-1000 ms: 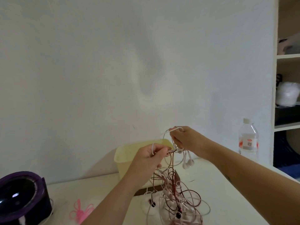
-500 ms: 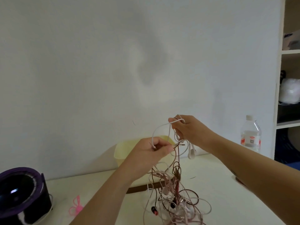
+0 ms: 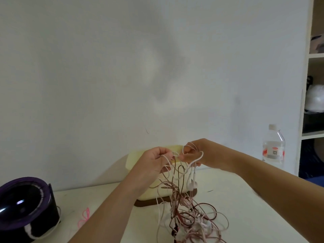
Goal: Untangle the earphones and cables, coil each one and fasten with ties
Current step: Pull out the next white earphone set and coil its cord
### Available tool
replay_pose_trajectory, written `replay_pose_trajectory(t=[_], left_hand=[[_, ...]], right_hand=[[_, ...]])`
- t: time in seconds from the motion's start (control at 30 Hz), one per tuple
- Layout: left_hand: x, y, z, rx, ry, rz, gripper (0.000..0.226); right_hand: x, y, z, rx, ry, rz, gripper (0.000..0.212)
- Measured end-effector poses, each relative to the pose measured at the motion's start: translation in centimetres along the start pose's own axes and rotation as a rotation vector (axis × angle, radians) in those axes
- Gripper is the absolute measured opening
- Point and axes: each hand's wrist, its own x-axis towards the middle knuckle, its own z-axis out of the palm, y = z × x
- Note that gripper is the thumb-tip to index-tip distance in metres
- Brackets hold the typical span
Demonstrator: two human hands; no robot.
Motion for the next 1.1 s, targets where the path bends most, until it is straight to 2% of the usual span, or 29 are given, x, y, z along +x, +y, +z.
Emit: replay_pose_trajectory(t=[0.1,0.23,0.33,0.4,0.53,0.7,0.73,0.8,0.93,1.0,1.1], left_hand=[[-0.3,0.0,-0.2,0.028,-0.024,0.022,0.007],[-0.4,0.0,-0.5,0.026,-0.026,0.043,0.005],[-0.2,-0.5,-0.7,0.179,0.021,0.090,0.009],[-0.2,-0.8,-0.6,0.268,0.032,0.107,0.009],[0.0,-1.1,-0.8,0.302,0.022,0.076,0.008],[-0.5,-1.1,-0.8,0.297,-0.052,-0.017,0.013],[-0.6,-1.2,-0.7,0.286,-0.067,-0.034,0.015],[-0.7,-1.3,-0.6,0.170,-0.099,-0.097,0.017],[-1.1,-1.6,-1.1,-0.279,-0.305,-0.305,0.022],[-1.3,-2.1,-1.2,-0.390,-0.379,-0.355,0.023],[-1.1,-2.6,-0.9,-0.447,-0.377,-0.366,0.023]], right_hand=[[-0.1,0.0,0.3,-0.043,-0.022,-0.006,0.011],[-0.2,-0.1,1.0,-0.024,-0.020,-0.006,0.018],[0.1,-0.1,1.0,-0.081,0.079,-0.019,0.021],[0.2,-0.3,1.0,-0.103,0.106,-0.036,0.018],[0.0,-0.5,0.9,-0.108,0.081,-0.066,0.012],[-0.2,-0.4,1.2,-0.361,0.153,-0.092,0.010],[-0.2,-0.4,1.4,-0.425,0.174,-0.097,0.016],[-0.3,-0.4,1.7,-0.495,0.182,-0.099,0.025],[-0.3,-0.4,1.2,-0.423,0.084,-0.046,0.015],[-0.2,-0.3,1.2,-0.407,0.042,-0.033,0.020],[-0.1,-0.1,1.4,-0.423,0.034,-0.034,0.019]])
